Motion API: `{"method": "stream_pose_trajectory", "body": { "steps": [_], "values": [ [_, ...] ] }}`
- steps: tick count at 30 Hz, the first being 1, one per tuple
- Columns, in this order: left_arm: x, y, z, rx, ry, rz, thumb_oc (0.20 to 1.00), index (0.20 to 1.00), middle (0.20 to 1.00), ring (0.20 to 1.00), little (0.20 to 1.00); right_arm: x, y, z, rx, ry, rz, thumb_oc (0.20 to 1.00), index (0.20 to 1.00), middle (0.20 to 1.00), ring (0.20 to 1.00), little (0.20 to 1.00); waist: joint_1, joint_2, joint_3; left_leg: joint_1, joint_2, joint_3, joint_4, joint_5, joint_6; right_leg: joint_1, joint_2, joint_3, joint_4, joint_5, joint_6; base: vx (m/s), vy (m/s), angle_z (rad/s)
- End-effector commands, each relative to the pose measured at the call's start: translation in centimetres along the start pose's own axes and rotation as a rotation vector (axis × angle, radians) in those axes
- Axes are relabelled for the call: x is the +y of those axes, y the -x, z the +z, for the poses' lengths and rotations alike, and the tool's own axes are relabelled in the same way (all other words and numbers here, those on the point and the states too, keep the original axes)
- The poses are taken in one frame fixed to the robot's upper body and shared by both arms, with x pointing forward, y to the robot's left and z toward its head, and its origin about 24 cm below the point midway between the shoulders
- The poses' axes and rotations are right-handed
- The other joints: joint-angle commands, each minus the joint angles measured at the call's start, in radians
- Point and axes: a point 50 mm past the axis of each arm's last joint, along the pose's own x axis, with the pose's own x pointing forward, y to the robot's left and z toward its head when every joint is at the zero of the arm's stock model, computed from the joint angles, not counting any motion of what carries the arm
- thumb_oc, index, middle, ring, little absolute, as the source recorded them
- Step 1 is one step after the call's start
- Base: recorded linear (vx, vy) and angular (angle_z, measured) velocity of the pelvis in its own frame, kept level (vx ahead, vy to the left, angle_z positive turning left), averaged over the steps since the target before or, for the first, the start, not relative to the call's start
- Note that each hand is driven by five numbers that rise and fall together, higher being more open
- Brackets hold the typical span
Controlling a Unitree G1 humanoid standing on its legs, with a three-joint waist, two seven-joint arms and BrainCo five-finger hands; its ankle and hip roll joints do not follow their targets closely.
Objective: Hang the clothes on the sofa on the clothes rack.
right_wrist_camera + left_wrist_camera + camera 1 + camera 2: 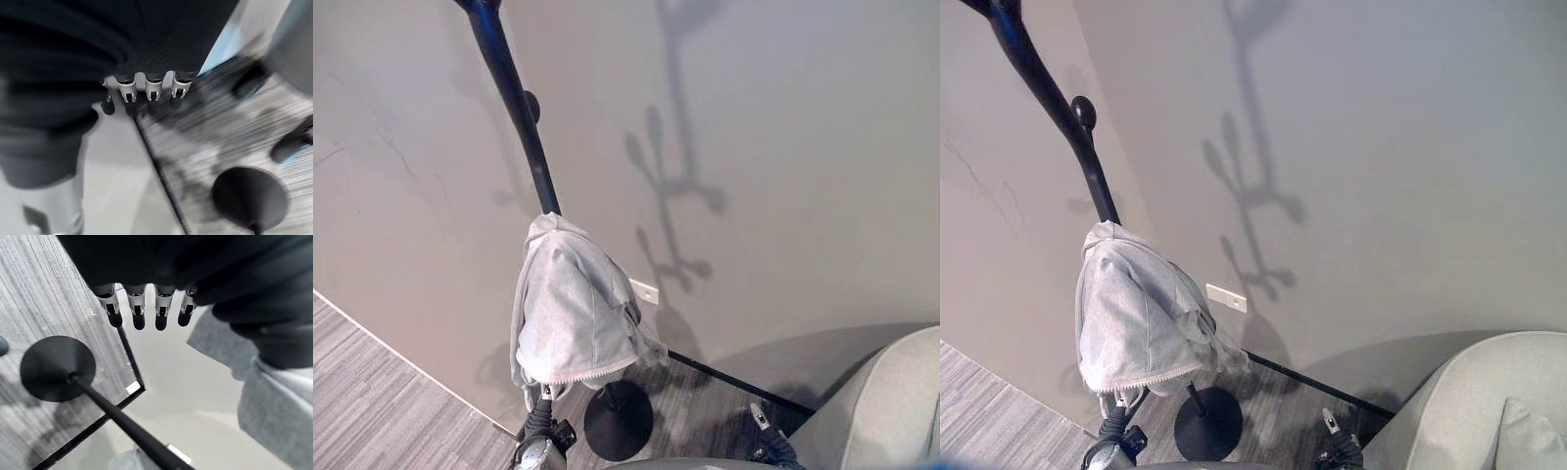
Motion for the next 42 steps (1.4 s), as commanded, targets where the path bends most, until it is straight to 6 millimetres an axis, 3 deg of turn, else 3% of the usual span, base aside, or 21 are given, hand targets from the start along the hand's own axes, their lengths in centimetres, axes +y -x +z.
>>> {"method": "stream_pose_trajectory", "body": {
  "steps": [1,8,10,13,14,16,36,38,39,42],
  "values": [
    [2.0,0.1,-1.6,0.096,-0.068,0.064,1.0,1.0,1.0,1.0,1.0,1.2,0.0,-0.4,0.036,-0.059,0.034,1.0,1.0,1.0,1.0,1.0,0.009,-0.041,0.019,-0.043,-0.007,-0.02,0.002,-0.006,-0.053,0.088,-0.03,-0.115,-0.022,0.108,0.046,-0.01,-0.003,0.19],
    [2.4,0.1,-2.1,0.156,0.013,0.024,1.0,1.0,1.0,1.0,1.0,0.4,-0.3,-0.5,0.081,0.047,0.024,1.0,1.0,1.0,1.0,1.0,0.021,-0.042,0.021,-0.049,-0.005,-0.042,0.002,0.0,-0.054,0.091,-0.024,-0.129,-0.023,0.088,0.039,-0.02,-0.007,0.11],
    [3.1,0.4,-2.9,0.203,0.104,0.016,1.0,1.0,1.0,1.0,1.0,-0.1,-0.3,-0.8,0.116,0.074,0.02,1.0,1.0,1.0,1.0,1.0,0.027,-0.041,0.02,-0.05,-0.005,-0.047,0.002,0.001,-0.054,0.092,-0.022,-0.133,-0.023,0.082,0.037,-0.02,-0.004,0.06],
    [5.6,1.6,-5.6,0.313,0.43,0.164,1.0,1.0,1.0,1.0,1.0,-1.0,-0.2,-2.0,0.204,0.04,-0.01,1.0,1.0,1.0,1.0,1.0,0.041,-0.043,0.017,-0.048,-0.008,-0.058,0.002,0.0,-0.053,0.101,-0.019,-0.14,-0.032,0.075,0.035,0.0,-0.002,0.03],
    [7.1,2.2,-6.3,0.317,0.624,0.309,1.0,1.0,1.0,1.0,1.0,-1.5,0.1,-3.0,0.259,0.009,-0.042,1.0,1.0,1.0,1.0,1.0,0.058,-0.047,0.017,-0.047,-0.012,-0.066,0.002,-0.002,-0.052,0.108,-0.018,-0.142,-0.039,0.067,0.033,0.01,-0.003,0.07],
    [7.6,2.3,-6.3,0.313,0.628,0.337,1.0,1.0,1.0,1.0,1.0,-2.1,0.2,-3.3,0.273,0.022,-0.056,1.0,1.0,1.0,1.0,1.0,0.064,-0.048,0.02,-0.048,-0.014,-0.072,0.002,0.0,-0.053,0.112,-0.017,-0.148,-0.041,0.061,0.031,0.0,-0.003,0.11],
    [7.5,2.6,-7.0,0.382,0.374,0.277,1.0,1.0,1.0,1.0,1.0,-2.1,-0.2,-1.9,0.215,0.147,-0.037,1.0,1.0,1.0,1.0,1.0,0.044,-0.041,0.024,-0.05,-0.015,-0.078,0.002,0.002,-0.051,0.107,-0.017,-0.163,-0.039,0.059,0.024,0.0,0.0,0.02],
    [6.8,1.6,-5.1,0.31,0.16,0.197,1.0,1.0,1.0,1.0,1.0,-1.9,-0.3,-1.5,0.188,0.167,-0.034,1.0,1.0,1.0,1.0,1.0,0.038,-0.038,0.023,-0.051,-0.013,-0.077,0.002,0.002,-0.051,0.105,-0.018,-0.163,-0.039,0.059,0.025,0.0,0.0,0.0],
    [6.8,1.6,-5.1,0.31,0.159,0.197,1.0,1.0,1.0,1.0,1.0,-1.9,-0.3,-1.5,0.188,0.167,-0.034,1.0,1.0,1.0,1.0,1.0,0.039,-0.038,0.023,-0.051,-0.013,-0.077,0.002,0.002,-0.051,0.105,-0.018,-0.163,-0.039,0.059,0.025,0.0,0.0,0.0],
    [5.2,0.1,-1.8,0.156,0.002,0.104,1.0,1.0,1.0,1.0,1.0,-2.0,-0.4,-0.8,0.145,0.197,-0.038,1.0,1.0,1.0,1.0,1.0,0.037,-0.035,0.025,-0.055,-0.013,-0.078,0.002,0.004,-0.052,0.102,-0.019,-0.166,-0.037,0.06,0.026,0.0,0.0,0.01]
  ]
}}
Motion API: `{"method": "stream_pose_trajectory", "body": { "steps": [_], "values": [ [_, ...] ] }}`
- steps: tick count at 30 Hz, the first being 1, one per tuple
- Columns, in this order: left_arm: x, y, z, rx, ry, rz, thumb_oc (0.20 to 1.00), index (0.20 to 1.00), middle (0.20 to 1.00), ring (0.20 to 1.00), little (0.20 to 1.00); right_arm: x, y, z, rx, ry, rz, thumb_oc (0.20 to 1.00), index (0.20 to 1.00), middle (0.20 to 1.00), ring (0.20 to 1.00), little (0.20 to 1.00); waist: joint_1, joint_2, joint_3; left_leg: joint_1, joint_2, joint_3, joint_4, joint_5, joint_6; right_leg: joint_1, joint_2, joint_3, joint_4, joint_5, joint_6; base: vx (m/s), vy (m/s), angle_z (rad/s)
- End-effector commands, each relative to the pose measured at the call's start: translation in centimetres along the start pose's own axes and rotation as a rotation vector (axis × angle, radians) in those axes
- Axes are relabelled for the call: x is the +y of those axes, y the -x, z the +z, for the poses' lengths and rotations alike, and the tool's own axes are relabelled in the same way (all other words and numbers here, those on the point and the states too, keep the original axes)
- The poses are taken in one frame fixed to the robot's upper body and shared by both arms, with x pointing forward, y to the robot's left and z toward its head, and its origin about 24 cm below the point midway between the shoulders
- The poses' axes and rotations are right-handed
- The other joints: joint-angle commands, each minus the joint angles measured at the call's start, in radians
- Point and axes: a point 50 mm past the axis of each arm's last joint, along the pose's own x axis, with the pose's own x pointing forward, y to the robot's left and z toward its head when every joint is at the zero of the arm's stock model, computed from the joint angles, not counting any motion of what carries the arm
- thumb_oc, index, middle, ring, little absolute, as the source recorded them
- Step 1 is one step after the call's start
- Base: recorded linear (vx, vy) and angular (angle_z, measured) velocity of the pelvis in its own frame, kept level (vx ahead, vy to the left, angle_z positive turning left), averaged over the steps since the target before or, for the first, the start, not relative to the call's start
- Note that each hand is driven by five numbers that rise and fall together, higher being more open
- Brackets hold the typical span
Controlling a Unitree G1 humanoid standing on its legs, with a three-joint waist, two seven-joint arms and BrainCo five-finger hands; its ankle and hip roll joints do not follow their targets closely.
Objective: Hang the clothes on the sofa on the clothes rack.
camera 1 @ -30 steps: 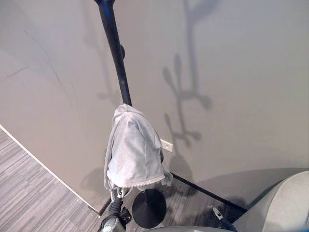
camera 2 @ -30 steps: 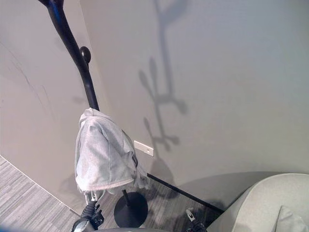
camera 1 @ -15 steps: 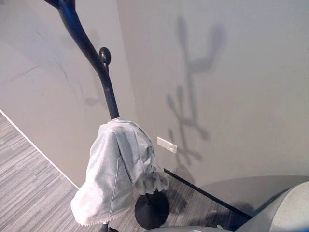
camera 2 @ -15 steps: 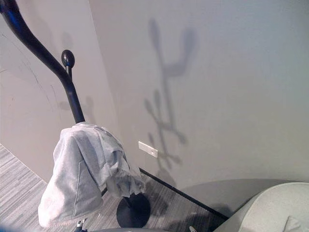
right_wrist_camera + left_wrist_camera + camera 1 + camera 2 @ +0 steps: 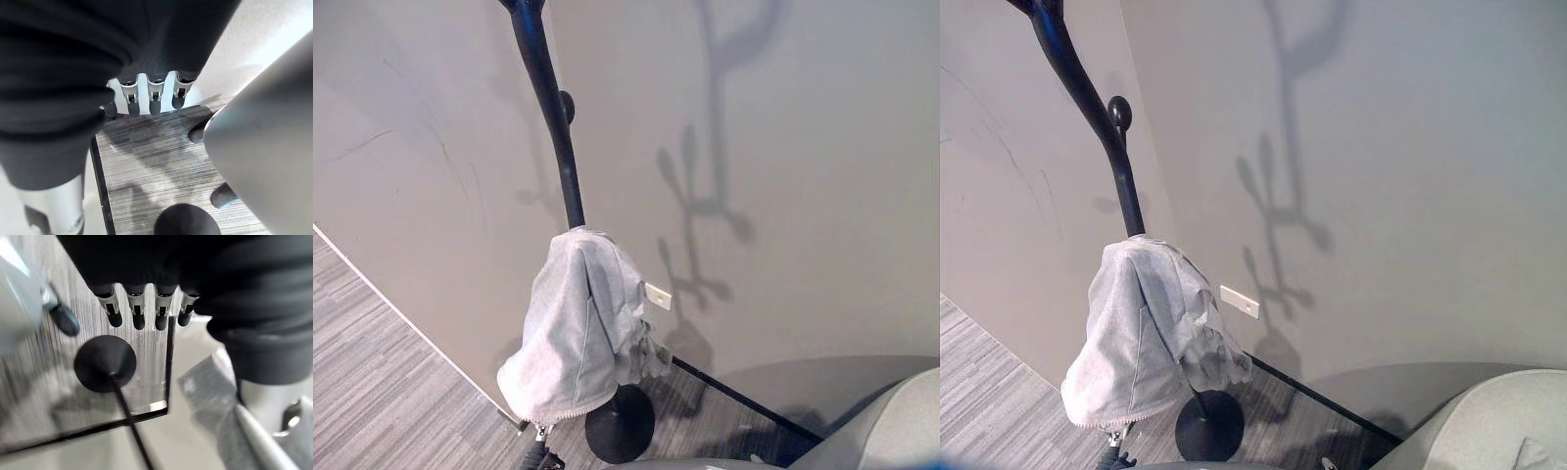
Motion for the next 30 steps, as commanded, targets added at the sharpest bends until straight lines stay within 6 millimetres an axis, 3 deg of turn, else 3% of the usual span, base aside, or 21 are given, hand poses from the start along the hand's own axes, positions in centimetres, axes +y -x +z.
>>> {"method": "stream_pose_trajectory", "body": {
  "steps": [1,3,4,6,7,8,10,13,20,22,27,28,30],
  "values": [
    [0.8,0.0,3.7,-0.18,-0.109,0.066,1.0,1.0,1.0,1.0,1.0,1.7,0.0,2.1,-0.106,0.056,0.028,1.0,1.0,1.0,1.0,1.0,0.012,-0.012,0.024,-0.056,-0.003,-0.015,0.002,0.003,-0.042,0.054,-0.019,-0.101,0.01,0.057,0.037,0.0,0.0,0.0],
    [-0.3,0.4,6.9,-0.326,-0.118,0.015,1.0,1.0,1.0,1.0,1.0,1.5,0.0,2.0,-0.108,0.059,0.015,1.0,1.0,1.0,1.0,1.0,0.019,-0.009,0.026,-0.057,-0.004,-0.019,0.002,0.004,-0.042,0.056,-0.019,-0.105,0.009,0.056,0.038,0.0,0.0,0.0],
    [-0.3,0.4,6.9,-0.326,-0.119,0.016,1.0,1.0,1.0,1.0,1.0,1.5,0.0,2.0,-0.107,0.059,0.015,1.0,1.0,1.0,1.0,1.0,0.018,-0.009,0.026,-0.056,-0.004,-0.019,0.002,0.003,-0.042,0.057,-0.02,-0.105,0.009,0.055,0.038,0.0,0.0,0.04],
    [-1.7,2.4,11.4,-0.551,-0.126,-0.071,1.0,1.0,1.0,1.0,1.0,1.4,0.0,1.8,-0.105,0.061,0.006,1.0,1.0,1.0,1.0,1.0,0.032,-0.006,0.029,-0.06,-0.006,-0.023,0.002,0.005,-0.042,0.059,-0.019,-0.109,0.008,0.055,0.041,-0.01,-0.001,0.04],
    [-1.9,3.2,12.4,-0.611,-0.126,-0.096,1.0,1.0,1.0,1.0,1.0,1.4,0.0,1.7,-0.101,0.064,0.007,1.0,1.0,1.0,1.0,1.0,0.037,-0.006,0.03,-0.06,-0.008,-0.024,0.002,0.005,-0.042,0.06,-0.02,-0.111,0.007,0.056,0.043,0.0,0.0,0.0],
    [-1.8,3.3,12.3,-0.61,-0.127,-0.094,1.0,1.0,1.0,1.0,1.0,1.4,0.0,1.7,-0.1,0.065,0.007,1.0,1.0,1.0,1.0,1.0,0.037,-0.006,0.03,-0.06,-0.008,-0.024,0.002,0.005,-0.042,0.061,-0.02,-0.111,0.007,0.056,0.043,0.0,0.0,0.0],
    [-2.0,5.2,13.8,-0.715,-0.179,-0.136,1.0,1.0,1.0,1.0,1.0,1.3,0.0,1.7,-0.089,0.078,0.008,1.0,1.0,1.0,1.0,1.0,0.051,-0.003,0.032,-0.061,-0.01,-0.025,0.002,0.005,-0.041,0.064,-0.023,-0.114,0.003,0.059,0.044,0.0,0.011,0.05],
    [-1.4,6.3,13.7,-0.736,-0.215,-0.153,1.0,1.0,1.0,1.0,1.0,1.0,0.0,1.7,-0.073,0.089,0.001,1.0,1.0,1.0,1.0,1.0,0.063,0.003,0.036,-0.062,-0.013,-0.025,0.002,0.005,-0.037,0.066,-0.026,-0.117,0.001,0.062,0.048,-0.01,0.029,0.1],
    [-0.8,8.4,12.3,-0.667,-0.166,-0.305,1.0,1.0,1.0,1.0,1.0,0.5,-0.1,2.2,-0.059,0.14,-0.003,1.0,1.0,1.0,1.0,1.0,0.076,0.023,0.047,-0.059,-0.015,-0.024,0.002,0.002,-0.028,0.064,-0.03,-0.122,0.003,0.066,0.054,-0.01,0.021,0.01],
    [-0.2,10.2,11.2,-0.572,-0.116,-0.448,1.0,1.0,1.0,1.0,1.0,0.5,-0.1,2.9,-0.063,0.211,-0.002,1.0,1.0,1.0,1.0,1.0,0.079,0.036,0.056,-0.059,-0.019,-0.022,0.002,0.001,-0.024,0.063,-0.036,-0.123,0.006,0.08,0.059,-0.02,0.044,0.01],
    [1.8,10.2,9.2,-0.502,-0.083,-0.373,1.0,1.0,1.0,1.0,1.0,1.0,-0.1,3.1,-0.073,0.241,0.006,1.0,1.0,1.0,1.0,1.0,0.093,0.035,0.062,-0.061,-0.021,-0.029,0.002,0.001,-0.021,0.064,-0.037,-0.126,0.01,0.076,0.059,-0.01,0.0,0.0],
    [4.1,8.9,5.9,-0.392,-0.024,-0.224,1.0,1.0,1.0,1.0,1.0,1.3,0.0,3.5,-0.099,0.204,0.009,1.0,1.0,1.0,1.0,1.0,0.117,0.031,0.072,-0.07,-0.027,-0.042,0.002,0.004,-0.018,0.064,-0.036,-0.14,0.01,0.069,0.058,-0.04,0.003,0.04],
    [5.3,7.4,3.0,-0.27,-0.025,-0.128,1.0,1.0,1.0,1.0,1.0,1.8,0.0,3.8,-0.114,0.176,0.013,1.0,1.0,1.0,1.0,1.0,0.137,0.028,0.077,-0.077,-0.033,-0.057,0.002,0.008,-0.017,0.066,-0.035,-0.158,0.01,0.06,0.058,-0.04,-0.002,0.16]
  ]
}}
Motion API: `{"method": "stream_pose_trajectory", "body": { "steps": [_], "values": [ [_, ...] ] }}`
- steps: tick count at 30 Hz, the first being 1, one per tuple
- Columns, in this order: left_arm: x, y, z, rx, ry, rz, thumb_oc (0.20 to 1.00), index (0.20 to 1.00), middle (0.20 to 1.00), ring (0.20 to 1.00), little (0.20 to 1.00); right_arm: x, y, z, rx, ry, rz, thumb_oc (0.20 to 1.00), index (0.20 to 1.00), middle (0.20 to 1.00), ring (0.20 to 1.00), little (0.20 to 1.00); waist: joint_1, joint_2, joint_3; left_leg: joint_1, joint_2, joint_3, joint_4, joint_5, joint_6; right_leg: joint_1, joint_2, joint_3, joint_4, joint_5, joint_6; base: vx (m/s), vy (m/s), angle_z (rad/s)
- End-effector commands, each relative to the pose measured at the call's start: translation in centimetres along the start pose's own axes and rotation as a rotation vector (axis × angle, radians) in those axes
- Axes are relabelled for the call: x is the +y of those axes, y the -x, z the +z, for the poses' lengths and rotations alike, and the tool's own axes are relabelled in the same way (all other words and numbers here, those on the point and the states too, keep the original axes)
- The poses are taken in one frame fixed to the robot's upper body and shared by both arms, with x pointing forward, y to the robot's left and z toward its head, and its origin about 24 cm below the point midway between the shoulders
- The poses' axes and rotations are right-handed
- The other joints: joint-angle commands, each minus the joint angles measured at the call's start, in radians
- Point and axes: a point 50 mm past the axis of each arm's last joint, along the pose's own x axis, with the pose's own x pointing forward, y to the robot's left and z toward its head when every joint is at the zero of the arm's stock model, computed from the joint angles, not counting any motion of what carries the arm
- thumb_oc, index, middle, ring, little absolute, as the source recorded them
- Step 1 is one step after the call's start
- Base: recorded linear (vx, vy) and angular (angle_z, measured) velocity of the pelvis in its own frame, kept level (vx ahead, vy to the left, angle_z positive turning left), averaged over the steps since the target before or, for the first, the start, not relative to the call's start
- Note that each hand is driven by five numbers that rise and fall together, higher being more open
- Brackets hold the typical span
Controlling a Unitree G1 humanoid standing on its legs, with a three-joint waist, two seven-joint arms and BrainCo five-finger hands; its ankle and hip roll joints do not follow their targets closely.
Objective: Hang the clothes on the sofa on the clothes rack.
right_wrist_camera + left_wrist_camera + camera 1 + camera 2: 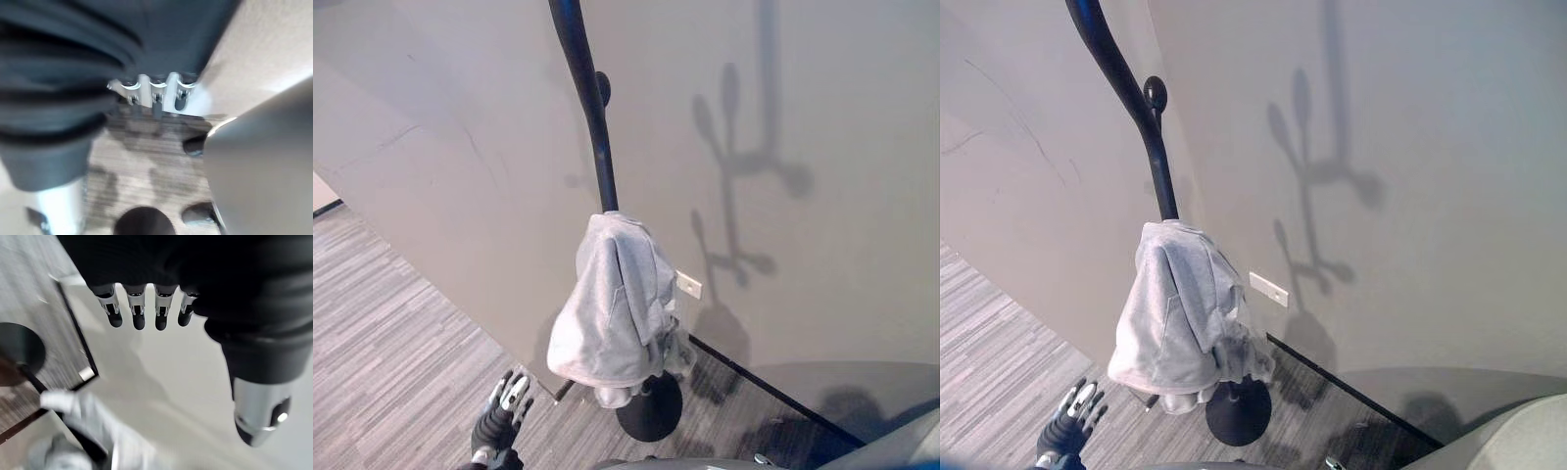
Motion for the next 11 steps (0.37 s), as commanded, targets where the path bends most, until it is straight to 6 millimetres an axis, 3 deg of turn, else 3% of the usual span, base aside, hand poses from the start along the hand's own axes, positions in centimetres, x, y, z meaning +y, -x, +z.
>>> {"method": "stream_pose_trajectory", "body": {
  "steps": [1,2,3,4,7,11],
  "values": [
    [1.2,0.1,-1.2,0.072,-0.077,0.057,1.0,1.0,1.0,1.0,1.0,2.5,0.1,2.1,-0.072,-0.033,0.05,1.0,1.0,1.0,1.0,1.0,0.046,-0.059,0.012,-0.076,-0.02,-0.027,0.002,0.009,-0.017,0.048,-0.026,-0.128,0.019,0.064,0.048,-0.01,-0.007,0.27],
    [1.2,0.1,-1.2,0.072,-0.077,0.057,1.0,1.0,1.0,1.0,1.0,2.5,0.1,2.1,-0.072,-0.033,0.05,1.0,1.0,1.0,1.0,1.0,0.046,-0.059,0.013,-0.076,-0.02,-0.027,0.002,0.009,-0.017,0.048,-0.026,-0.128,0.019,0.064,0.048,-0.02,-0.01,0.25],
    [1.6,-0.2,-3.5,0.174,-0.088,0.102,1.0,1.0,1.0,1.0,1.0,2.8,0.2,2.5,-0.087,-0.028,0.053,1.0,1.0,1.0,1.0,1.0,0.048,-0.064,0.013,-0.08,-0.021,-0.032,0.002,0.012,-0.019,0.046,-0.025,-0.133,0.019,0.059,0.047,-0.01,-0.005,0.11],
    [1.6,-0.2,-3.6,0.173,-0.088,0.101,1.0,1.0,1.0,1.0,1.0,2.8,0.2,2.6,-0.088,-0.028,0.053,1.0,1.0,1.0,1.0,1.0,0.048,-0.064,0.014,-0.079,-0.021,-0.032,0.002,0.012,-0.019,0.047,-0.025,-0.134,0.019,0.058,0.047,-0.02,-0.01,0.06],
    [1.2,-1.8,-7.5,0.357,-0.127,0.18,1.0,1.0,1.0,1.0,1.0,3.4,0.3,3.0,-0.107,0.002,0.066,1.0,1.0,1.0,1.0,1.0,0.025,-0.077,0.009,-0.08,-0.02,-0.031,0.002,0.01,-0.023,0.045,-0.023,-0.135,0.017,0.053,0.042,0.01,-0.015,0.13],
    [1.7,-2.5,-8.7,0.453,-0.197,0.262,1.0,1.0,1.0,1.0,1.0,3.8,0.4,2.2,-0.106,0.015,0.082,1.0,1.0,1.0,1.0,1.0,-0.007,-0.088,-0.001,-0.072,-0.017,-0.028,0.002,0.003,-0.026,0.047,-0.021,-0.129,0.015,0.045,0.036,0.03,-0.008,0.04]
  ]
}}
